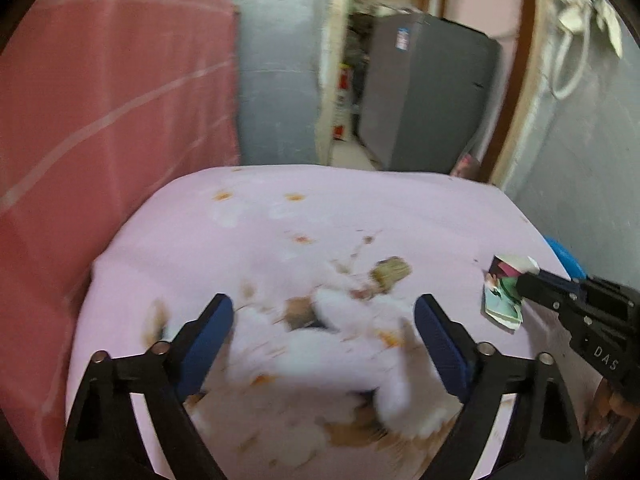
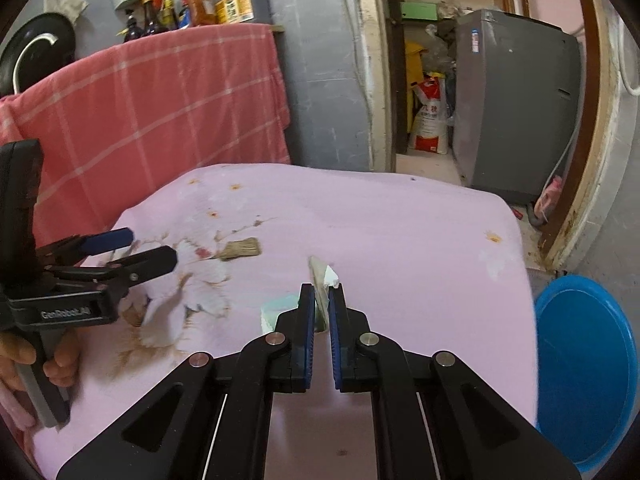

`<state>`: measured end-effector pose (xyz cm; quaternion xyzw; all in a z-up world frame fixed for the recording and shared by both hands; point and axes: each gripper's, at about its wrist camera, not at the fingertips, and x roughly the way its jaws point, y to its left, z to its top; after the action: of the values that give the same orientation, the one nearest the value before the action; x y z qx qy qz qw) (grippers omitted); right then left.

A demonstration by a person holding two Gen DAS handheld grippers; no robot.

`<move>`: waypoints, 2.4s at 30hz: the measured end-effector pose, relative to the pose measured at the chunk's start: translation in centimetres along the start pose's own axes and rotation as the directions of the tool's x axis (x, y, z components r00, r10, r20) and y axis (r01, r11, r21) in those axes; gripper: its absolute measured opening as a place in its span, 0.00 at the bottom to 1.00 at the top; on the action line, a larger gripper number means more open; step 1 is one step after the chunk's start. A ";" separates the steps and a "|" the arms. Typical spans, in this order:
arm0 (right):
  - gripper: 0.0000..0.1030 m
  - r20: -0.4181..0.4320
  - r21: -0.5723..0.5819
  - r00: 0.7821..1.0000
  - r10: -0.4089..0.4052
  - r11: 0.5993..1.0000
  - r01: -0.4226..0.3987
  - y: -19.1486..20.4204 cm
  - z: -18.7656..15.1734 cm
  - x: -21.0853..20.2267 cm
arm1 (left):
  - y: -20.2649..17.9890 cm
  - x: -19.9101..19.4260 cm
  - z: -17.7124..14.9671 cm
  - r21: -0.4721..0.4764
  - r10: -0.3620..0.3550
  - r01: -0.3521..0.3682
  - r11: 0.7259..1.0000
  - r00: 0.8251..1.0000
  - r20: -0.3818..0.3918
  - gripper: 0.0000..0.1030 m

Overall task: Collect trash
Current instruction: 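Close the right tool on the white carton while the left tool grasps the brown scrap, then lift both held items and carry them over the blue bucket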

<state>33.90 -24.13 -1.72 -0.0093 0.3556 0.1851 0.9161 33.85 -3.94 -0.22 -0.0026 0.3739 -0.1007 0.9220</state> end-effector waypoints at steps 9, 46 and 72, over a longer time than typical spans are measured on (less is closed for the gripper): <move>0.05 0.021 0.076 0.999 0.029 0.997 -0.030 -2.7 0.0 -0.2 | -2.8 5.1 1.8 0.131 -0.026 0.041 0.991 0.993 -0.113 0.55; 0.03 0.419 0.102 0.904 -0.092 0.993 0.054 -5.0 -0.6 -10.9 | -9.6 -3.0 3.1 -0.001 -0.179 0.184 0.983 0.958 0.226 0.13; 0.03 0.479 0.294 0.763 -0.433 0.899 0.326 -17.3 -5.9 -19.3 | -27.1 -1.2 4.9 0.161 -0.400 0.368 0.916 0.870 0.288 0.13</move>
<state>22.99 -47.51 4.51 0.0590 0.0940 -0.0452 0.9928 31.41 -30.61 6.32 -0.0462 0.2084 -0.2990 0.9301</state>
